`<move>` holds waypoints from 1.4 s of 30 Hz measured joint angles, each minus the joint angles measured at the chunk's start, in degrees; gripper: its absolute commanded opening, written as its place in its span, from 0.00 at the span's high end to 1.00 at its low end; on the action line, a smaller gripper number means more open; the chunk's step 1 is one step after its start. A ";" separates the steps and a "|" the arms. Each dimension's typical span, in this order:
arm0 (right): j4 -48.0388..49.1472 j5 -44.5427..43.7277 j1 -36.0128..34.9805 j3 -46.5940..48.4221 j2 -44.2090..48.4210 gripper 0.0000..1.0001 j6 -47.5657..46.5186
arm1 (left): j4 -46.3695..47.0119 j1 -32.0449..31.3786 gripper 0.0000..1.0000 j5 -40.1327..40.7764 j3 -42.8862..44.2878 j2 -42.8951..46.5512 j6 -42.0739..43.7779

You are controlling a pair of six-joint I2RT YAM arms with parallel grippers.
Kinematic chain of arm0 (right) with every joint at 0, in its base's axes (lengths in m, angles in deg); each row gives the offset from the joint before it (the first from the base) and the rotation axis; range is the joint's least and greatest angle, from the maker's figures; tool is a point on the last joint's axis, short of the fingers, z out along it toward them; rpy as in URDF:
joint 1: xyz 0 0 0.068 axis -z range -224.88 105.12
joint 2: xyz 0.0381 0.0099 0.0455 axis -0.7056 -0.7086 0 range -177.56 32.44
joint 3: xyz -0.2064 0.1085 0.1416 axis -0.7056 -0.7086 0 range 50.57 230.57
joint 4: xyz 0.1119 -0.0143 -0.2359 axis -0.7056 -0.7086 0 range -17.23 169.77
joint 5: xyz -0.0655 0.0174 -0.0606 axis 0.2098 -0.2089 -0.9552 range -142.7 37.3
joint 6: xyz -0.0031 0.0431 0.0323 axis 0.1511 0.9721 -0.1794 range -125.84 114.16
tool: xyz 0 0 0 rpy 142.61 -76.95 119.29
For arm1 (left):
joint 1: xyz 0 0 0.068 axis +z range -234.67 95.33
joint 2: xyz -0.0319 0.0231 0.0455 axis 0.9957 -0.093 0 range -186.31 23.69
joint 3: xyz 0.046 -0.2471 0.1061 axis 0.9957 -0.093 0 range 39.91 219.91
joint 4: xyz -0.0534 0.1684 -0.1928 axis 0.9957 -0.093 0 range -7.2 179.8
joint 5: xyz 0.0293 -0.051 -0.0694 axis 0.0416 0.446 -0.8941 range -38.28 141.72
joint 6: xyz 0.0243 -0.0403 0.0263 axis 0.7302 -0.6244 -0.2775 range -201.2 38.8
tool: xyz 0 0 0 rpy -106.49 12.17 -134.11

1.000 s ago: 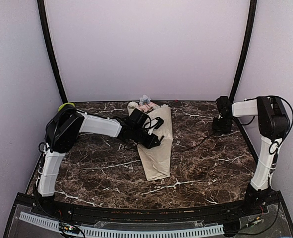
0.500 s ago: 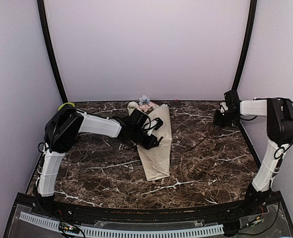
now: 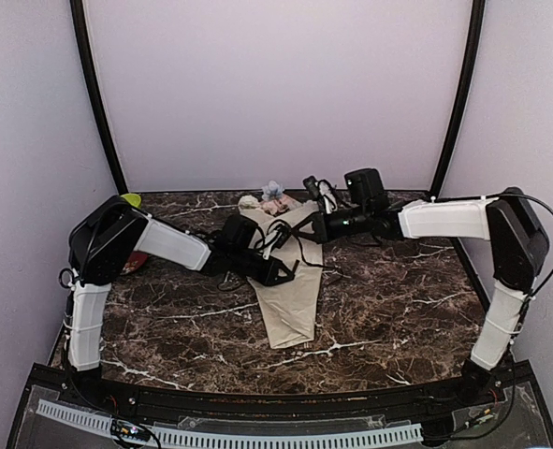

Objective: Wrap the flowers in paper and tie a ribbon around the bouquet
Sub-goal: Place the folded bouquet with the ribbon.

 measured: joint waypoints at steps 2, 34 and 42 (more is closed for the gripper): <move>0.46 0.68 -0.33 0.15 -4.39 1.00 1.07 | 2.86 0.24 1.00 -0.61 -2.45 1.22 -1.29; -9.62 6.27 -7.26 25.53 -30.21 1.00 2.08 | -4.96 -4.72 1.00 9.16 -1.62 41.66 20.11; -1.99 10.43 -8.07 21.46 -31.34 1.00 9.75 | -4.37 -4.61 1.00 8.09 2.67 33.88 21.97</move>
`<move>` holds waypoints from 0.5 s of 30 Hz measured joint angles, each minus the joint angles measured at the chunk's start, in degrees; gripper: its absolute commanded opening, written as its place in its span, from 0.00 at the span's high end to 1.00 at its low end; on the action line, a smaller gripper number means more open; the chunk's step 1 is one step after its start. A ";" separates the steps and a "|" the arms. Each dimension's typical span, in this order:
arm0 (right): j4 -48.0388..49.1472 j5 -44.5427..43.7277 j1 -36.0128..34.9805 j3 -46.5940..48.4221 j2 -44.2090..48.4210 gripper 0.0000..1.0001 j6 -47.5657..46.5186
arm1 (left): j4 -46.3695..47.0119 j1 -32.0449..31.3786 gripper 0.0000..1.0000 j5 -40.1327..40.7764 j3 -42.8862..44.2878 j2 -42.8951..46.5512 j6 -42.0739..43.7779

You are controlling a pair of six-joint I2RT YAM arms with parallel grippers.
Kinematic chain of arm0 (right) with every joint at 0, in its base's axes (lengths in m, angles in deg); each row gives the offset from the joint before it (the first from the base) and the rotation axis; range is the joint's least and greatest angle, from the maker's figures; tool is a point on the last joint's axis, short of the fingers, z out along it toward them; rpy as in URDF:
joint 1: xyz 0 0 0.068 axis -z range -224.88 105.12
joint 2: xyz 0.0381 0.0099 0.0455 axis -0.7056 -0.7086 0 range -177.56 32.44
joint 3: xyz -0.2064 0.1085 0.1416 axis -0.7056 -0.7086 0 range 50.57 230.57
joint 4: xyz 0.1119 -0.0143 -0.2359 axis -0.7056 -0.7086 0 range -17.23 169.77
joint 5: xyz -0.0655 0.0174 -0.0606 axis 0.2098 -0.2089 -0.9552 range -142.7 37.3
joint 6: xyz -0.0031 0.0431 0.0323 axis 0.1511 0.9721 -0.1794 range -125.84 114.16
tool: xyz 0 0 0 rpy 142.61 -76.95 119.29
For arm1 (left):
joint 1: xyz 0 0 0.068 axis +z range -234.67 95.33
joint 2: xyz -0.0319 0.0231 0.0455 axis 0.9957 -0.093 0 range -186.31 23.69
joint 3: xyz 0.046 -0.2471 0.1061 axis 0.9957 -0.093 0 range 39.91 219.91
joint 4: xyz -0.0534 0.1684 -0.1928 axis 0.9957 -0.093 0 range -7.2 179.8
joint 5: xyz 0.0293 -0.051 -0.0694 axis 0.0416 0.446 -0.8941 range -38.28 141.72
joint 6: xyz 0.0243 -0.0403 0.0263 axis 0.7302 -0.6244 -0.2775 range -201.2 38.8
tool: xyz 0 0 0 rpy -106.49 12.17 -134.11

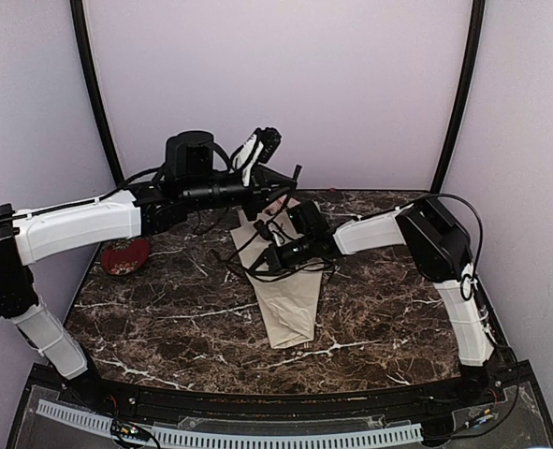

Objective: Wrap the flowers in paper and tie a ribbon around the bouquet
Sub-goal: Place the folded bouquet with the ribbon.

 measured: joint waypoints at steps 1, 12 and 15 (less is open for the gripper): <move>1.09 0.42 0.00 -0.76 0.00 1.00 0.85 | -0.07 0.11 1.00 0.46 0.44 -1.44 0.04; 16.20 2.69 0.44 -9.94 1.79 0.70 14.88 | -2.40 10.56 1.00 5.27 9.99 -15.37 -9.16; 20.26 1.16 0.74 -14.27 4.87 0.71 19.76 | -2.03 11.89 1.00 7.10 9.05 -17.11 -12.55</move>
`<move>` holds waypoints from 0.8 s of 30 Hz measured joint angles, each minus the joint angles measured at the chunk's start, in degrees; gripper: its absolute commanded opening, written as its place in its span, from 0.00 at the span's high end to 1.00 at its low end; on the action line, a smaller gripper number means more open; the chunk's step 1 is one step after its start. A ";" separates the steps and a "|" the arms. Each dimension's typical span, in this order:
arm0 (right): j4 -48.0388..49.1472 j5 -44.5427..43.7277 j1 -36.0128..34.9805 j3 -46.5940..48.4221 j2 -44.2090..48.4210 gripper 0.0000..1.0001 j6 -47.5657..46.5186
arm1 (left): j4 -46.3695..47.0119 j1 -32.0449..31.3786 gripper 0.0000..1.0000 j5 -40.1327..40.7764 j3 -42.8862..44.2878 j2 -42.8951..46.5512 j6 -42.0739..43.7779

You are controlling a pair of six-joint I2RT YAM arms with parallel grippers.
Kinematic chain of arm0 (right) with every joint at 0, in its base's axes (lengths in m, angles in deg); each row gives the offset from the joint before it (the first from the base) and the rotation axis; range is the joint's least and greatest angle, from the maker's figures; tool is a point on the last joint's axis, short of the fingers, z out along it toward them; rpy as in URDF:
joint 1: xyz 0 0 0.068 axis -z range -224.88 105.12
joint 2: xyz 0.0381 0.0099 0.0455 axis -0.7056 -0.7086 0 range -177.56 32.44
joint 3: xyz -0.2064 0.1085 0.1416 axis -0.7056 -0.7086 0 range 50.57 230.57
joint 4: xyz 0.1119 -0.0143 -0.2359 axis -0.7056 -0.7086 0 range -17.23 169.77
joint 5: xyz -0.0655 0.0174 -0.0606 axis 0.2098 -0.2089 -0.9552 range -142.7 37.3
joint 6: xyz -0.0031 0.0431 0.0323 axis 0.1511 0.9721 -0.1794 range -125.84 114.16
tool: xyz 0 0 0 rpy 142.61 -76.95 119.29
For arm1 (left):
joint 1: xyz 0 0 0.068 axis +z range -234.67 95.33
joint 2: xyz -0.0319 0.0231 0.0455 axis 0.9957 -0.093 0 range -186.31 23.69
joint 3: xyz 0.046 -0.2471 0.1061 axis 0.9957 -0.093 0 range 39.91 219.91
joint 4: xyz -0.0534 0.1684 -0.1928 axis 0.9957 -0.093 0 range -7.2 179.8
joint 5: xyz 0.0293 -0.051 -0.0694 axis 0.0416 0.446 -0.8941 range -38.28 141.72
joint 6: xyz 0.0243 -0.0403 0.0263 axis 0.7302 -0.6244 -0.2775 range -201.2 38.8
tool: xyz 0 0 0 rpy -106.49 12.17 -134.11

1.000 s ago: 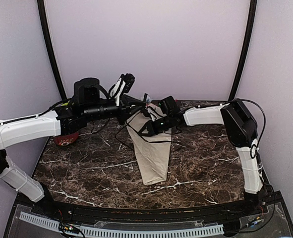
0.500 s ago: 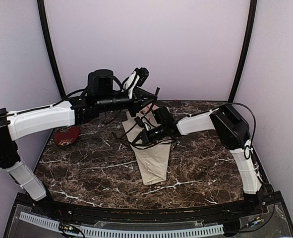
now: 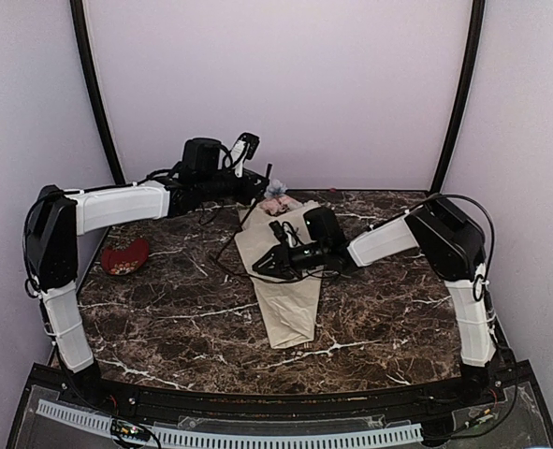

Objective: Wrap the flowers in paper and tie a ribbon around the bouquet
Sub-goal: Cross the ribbon over the folded bouquet.

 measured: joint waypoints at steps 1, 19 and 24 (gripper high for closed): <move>1.14 -0.98 0.15 -1.14 1.18 0.71 1.38 | 0.24 -0.07 1.00 0.00 -0.63 -0.52 -1.33; 0.94 -17.84 2.05 -8.83 14.21 0.73 7.48 | 0.61 -2.32 1.00 -7.82 -3.34 -15.08 -10.88; -4.66 -20.74 3.17 -9.46 16.20 0.73 5.55 | -0.96 -2.32 1.00 -6.36 -4.66 -15.65 -10.86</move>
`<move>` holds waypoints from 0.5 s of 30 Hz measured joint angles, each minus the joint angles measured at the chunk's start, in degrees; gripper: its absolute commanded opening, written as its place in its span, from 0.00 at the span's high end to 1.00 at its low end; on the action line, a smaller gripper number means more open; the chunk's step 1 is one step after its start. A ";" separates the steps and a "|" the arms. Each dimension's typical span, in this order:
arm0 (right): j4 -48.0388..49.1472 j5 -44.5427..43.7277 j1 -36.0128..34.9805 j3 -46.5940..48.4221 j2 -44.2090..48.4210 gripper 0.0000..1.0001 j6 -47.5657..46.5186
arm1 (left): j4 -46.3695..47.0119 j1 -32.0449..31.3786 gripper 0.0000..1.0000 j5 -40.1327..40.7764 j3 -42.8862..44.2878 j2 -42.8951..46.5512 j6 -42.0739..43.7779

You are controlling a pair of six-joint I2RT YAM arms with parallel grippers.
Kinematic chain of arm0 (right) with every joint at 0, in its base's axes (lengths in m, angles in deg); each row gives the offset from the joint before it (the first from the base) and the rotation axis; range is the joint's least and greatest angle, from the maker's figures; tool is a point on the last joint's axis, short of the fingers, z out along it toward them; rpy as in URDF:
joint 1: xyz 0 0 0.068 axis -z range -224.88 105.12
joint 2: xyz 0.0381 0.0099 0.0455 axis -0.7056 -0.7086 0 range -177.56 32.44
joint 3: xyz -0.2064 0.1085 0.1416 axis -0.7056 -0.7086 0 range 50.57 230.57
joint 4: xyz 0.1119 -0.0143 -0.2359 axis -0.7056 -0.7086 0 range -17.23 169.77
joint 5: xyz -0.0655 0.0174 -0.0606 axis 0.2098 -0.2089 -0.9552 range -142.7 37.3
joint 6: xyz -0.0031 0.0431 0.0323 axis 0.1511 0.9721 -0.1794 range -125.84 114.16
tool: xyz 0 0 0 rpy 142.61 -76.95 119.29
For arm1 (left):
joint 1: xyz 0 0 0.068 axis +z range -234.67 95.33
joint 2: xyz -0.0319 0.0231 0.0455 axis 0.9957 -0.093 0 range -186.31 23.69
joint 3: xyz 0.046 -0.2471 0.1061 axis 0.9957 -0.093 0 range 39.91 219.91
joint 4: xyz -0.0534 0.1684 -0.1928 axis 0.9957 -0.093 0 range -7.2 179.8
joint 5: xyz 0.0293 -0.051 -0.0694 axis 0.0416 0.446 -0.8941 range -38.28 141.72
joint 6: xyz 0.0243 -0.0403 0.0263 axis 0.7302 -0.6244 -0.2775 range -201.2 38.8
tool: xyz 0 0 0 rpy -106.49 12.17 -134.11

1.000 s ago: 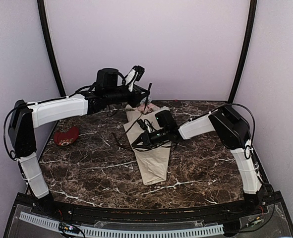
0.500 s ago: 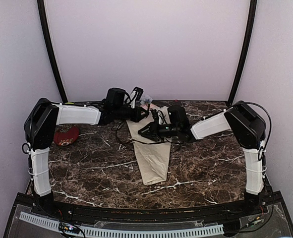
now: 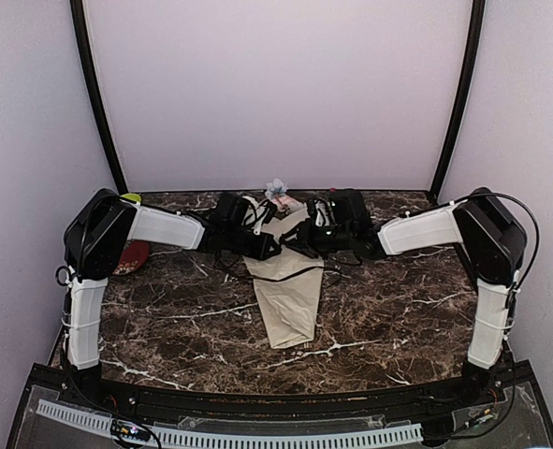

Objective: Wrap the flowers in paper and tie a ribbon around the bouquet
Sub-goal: Cross the ribbon over the folded bouquet.

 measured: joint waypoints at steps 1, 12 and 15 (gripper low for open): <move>-1.40 -0.37 0.17 0.28 -0.02 0.73 -0.92 | -0.35 0.00 1.00 0.13 -0.13 -0.02 0.00; -14.88 1.95 0.98 8.59 -10.27 0.76 -9.03 | -3.08 -0.17 1.00 1.20 -0.02 0.22 0.46; -15.06 2.43 0.98 8.59 -11.02 0.76 -9.01 | -7.41 -1.62 1.00 2.08 1.33 1.77 1.53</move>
